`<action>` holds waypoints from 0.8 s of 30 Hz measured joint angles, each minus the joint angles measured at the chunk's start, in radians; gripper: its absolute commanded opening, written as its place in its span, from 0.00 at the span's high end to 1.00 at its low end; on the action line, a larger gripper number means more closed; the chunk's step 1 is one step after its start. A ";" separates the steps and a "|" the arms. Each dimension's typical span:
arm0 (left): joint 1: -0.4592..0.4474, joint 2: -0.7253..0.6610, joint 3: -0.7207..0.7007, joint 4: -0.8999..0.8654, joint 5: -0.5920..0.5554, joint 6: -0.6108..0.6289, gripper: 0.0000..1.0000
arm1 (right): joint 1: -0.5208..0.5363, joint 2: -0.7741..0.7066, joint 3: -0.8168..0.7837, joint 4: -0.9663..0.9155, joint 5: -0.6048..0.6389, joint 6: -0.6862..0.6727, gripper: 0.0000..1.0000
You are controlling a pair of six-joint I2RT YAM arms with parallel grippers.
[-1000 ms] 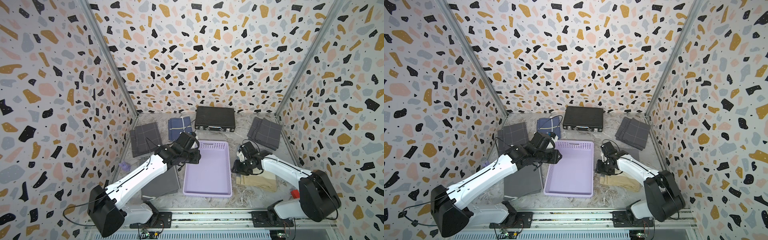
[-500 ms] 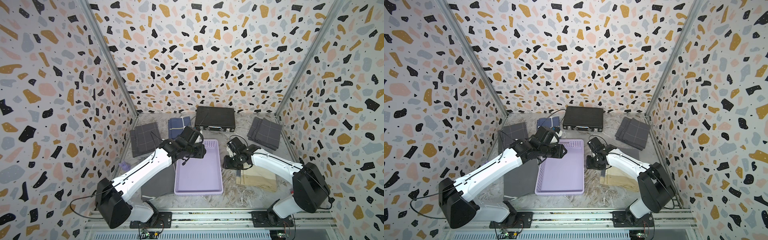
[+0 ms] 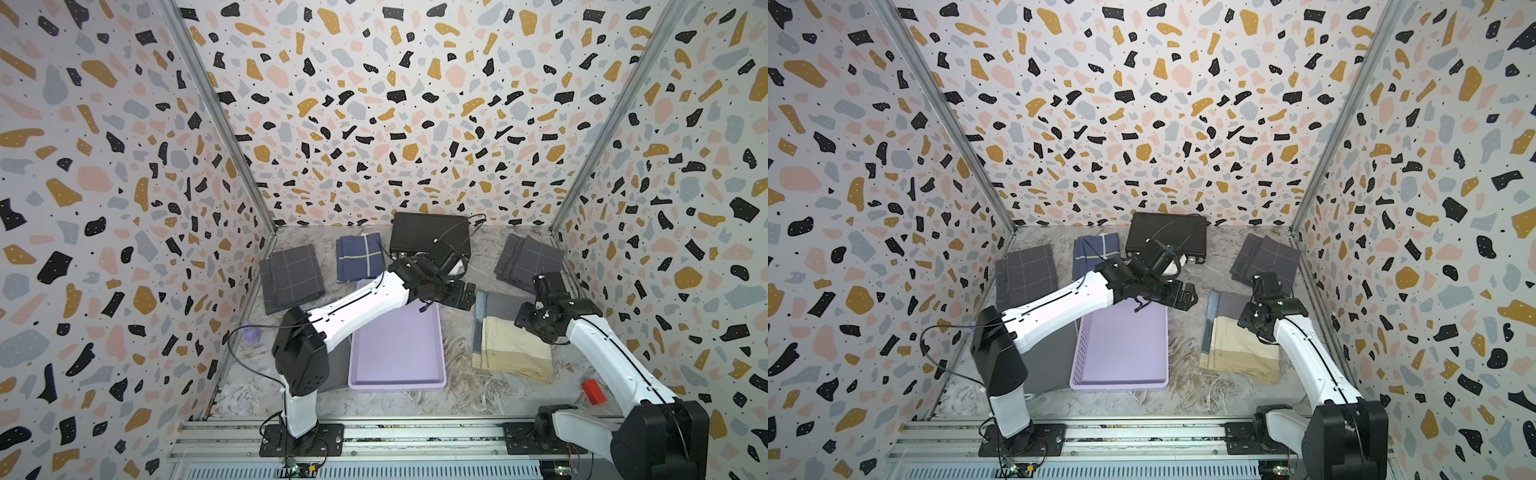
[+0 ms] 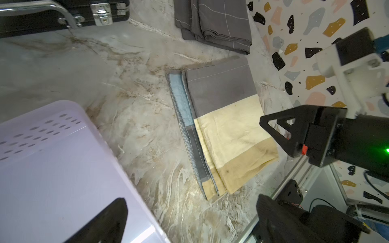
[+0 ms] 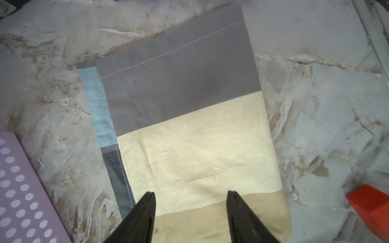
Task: Put the folded pillowcase in the basket
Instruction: Pick up the pillowcase from the center of the board.
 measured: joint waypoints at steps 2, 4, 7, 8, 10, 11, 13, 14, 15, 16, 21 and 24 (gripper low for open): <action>-0.015 0.071 0.061 -0.006 -0.009 0.003 0.00 | -0.016 -0.026 -0.044 -0.008 0.012 0.003 0.33; -0.029 0.137 0.114 -0.017 -0.009 0.003 0.00 | -0.040 -0.042 -0.077 -0.019 0.014 0.002 0.31; -0.035 0.239 0.198 -0.040 0.004 0.001 0.00 | -0.102 -0.058 -0.102 -0.032 0.014 0.002 0.27; -0.035 0.278 0.232 -0.046 0.010 -0.001 0.00 | -0.120 -0.061 -0.104 -0.034 0.016 0.002 0.25; -0.037 0.357 0.308 -0.063 0.021 -0.003 0.00 | -0.137 -0.062 -0.106 -0.033 0.016 0.003 0.23; -0.037 0.405 0.358 -0.074 0.026 -0.005 0.00 | -0.141 -0.061 -0.108 -0.033 0.013 0.005 0.23; -0.038 0.472 0.424 -0.082 0.027 -0.009 0.00 | -0.148 -0.057 -0.115 -0.032 0.007 0.006 0.22; -0.038 0.510 0.458 -0.087 0.025 -0.014 0.00 | -0.150 -0.051 -0.120 -0.031 0.003 0.007 0.22; -0.038 0.541 0.486 -0.092 0.021 -0.020 0.00 | -0.151 -0.041 -0.126 -0.031 -0.004 0.007 0.22; -0.038 0.562 0.504 -0.096 0.018 -0.023 0.00 | -0.152 -0.035 -0.130 -0.030 -0.007 0.007 0.22; -0.038 0.676 0.609 -0.111 -0.002 -0.036 0.00 | -0.157 -0.023 -0.169 -0.027 -0.016 0.005 0.21; -0.037 0.724 0.666 -0.105 -0.011 -0.050 0.00 | -0.159 -0.024 -0.182 -0.026 -0.020 0.004 0.21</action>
